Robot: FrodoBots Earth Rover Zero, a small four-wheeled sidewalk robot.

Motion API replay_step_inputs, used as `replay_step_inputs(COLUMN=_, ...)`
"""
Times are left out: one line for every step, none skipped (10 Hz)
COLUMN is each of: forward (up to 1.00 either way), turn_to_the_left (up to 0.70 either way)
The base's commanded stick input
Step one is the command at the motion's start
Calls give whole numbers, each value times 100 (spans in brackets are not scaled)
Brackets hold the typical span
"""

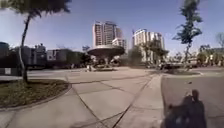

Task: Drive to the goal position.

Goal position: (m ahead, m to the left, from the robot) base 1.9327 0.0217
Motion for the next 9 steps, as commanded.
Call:
replay_step_inputs(forward=62, turn_to_the_left=20)
replay_step_inputs(forward=62, turn_to_the_left=17)
replay_step_inputs(forward=62, turn_to_the_left=14)
replay_step_inputs(forward=62, turn_to_the_left=10)
replay_step_inputs(forward=62, turn_to_the_left=7)
replay_step_inputs(forward=62, turn_to_the_left=5)
replay_step_inputs(forward=62, turn_to_the_left=19)
replay_step_inputs(forward=62, turn_to_the_left=21)
replay_step_inputs(forward=62, turn_to_the_left=12)
